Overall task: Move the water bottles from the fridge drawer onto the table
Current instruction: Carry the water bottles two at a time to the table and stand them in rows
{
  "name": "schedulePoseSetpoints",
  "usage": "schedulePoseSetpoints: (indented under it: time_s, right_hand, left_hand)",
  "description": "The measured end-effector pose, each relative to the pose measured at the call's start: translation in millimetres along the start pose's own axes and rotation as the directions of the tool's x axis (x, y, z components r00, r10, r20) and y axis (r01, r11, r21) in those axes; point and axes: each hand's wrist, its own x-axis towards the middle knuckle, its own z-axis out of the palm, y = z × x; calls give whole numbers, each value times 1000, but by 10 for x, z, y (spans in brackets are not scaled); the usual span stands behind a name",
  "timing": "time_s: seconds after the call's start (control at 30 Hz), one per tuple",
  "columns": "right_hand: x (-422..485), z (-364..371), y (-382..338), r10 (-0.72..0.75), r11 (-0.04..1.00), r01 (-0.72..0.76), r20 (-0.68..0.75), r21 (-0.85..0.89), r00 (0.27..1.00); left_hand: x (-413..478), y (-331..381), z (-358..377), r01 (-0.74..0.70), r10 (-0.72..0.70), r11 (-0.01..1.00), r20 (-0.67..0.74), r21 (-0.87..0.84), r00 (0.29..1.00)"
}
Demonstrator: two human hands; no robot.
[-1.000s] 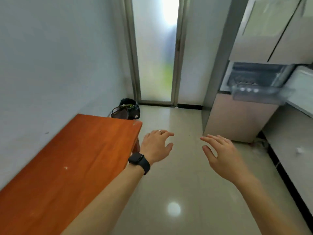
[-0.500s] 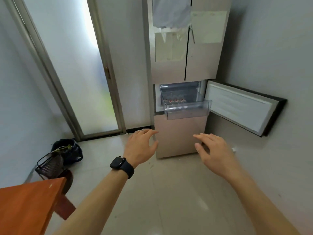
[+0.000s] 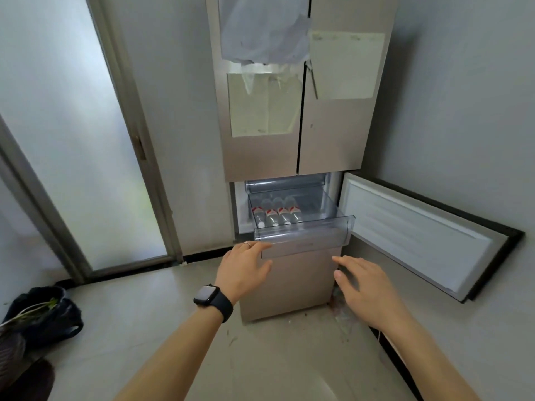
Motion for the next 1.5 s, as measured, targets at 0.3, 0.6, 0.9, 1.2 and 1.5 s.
schedulePoseSetpoints:
  time_s: [0.3, 0.6, 0.9, 1.2, 1.5]
  right_hand:
    - [1392, 363, 723, 39, 999, -41, 107, 17, 993]
    - [3290, 853, 1548, 29, 998, -45, 278, 50, 960]
    - [4713, 1464, 1946, -26, 999, 47, 569, -22, 822]
    - [5413, 2267, 2047, 123, 943, -317, 780, 100, 614]
    - [5665, 2635, 2016, 283, 492, -825, 846, 277, 453]
  left_hand:
    - [1524, -214, 664, 23, -23, 1000, 93, 1, 995]
    - [3102, -340, 1661, 234, -215, 971, 258, -45, 942]
    - [4142, -464, 2355, 550, -452, 831, 472, -87, 757]
    - [4724, -668, 2929, 775, -551, 578, 578, -256, 602]
    - [5080, -817, 3310, 841, -629, 123, 614, -527, 477]
